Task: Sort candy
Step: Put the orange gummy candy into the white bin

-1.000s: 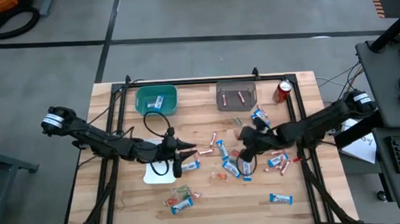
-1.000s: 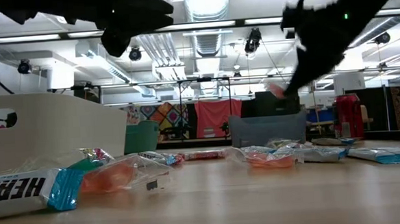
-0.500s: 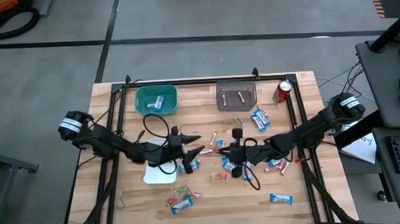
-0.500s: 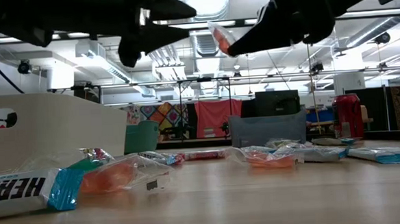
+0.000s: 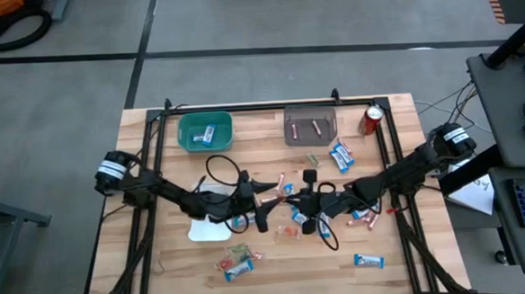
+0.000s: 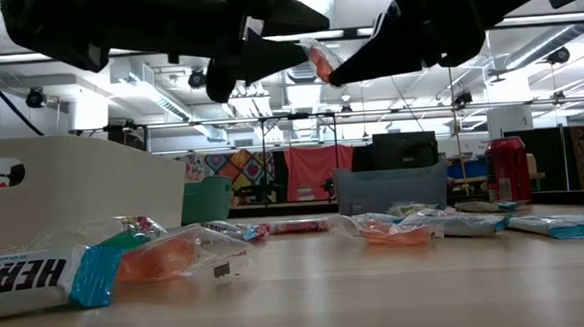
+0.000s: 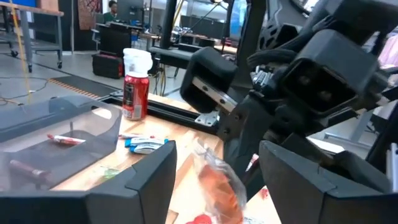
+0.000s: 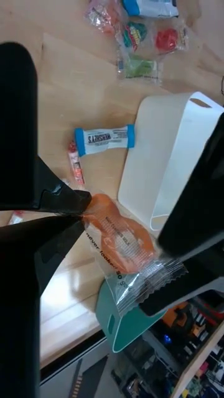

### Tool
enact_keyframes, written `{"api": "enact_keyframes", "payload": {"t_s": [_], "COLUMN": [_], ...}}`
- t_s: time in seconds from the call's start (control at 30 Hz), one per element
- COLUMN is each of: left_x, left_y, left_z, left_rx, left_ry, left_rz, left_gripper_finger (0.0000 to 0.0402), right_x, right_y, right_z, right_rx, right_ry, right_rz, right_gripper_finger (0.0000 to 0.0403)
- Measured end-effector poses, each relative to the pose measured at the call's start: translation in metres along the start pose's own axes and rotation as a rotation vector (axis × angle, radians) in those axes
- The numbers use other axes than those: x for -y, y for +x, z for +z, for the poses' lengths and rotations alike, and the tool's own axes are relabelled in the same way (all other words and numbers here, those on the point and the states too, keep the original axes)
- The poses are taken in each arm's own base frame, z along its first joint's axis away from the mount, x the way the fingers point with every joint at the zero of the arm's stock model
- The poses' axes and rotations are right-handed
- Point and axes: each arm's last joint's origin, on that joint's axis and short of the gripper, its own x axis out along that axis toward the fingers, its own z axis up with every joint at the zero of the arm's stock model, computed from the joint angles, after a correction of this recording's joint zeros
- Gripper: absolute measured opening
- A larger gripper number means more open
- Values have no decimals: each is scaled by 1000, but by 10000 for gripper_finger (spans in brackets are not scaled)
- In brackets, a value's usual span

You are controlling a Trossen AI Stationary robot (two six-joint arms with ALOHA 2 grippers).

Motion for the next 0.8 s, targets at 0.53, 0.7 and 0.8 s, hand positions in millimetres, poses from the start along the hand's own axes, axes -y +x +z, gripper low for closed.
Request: {"api": "enact_keyframes", "payload": {"t_s": [0.53, 0.7, 0.8], "left_x": [0, 2, 2], "left_y": [0, -5, -15], "left_z": [7, 18, 30], "left_rx": [14, 0, -69], "left_ry": [-37, 8, 55], "left_rz": [-2, -9, -8], "left_gripper_finger": [5, 1, 0], "right_x": [1, 1, 1], "right_y": [-1, -1, -1], "right_z": [2, 2, 2], "right_rx": [11, 10, 8], "right_ry": [78, 129, 161], "right_rz": [-1, 0, 1], "right_gripper_finger": [54, 121, 155]}}
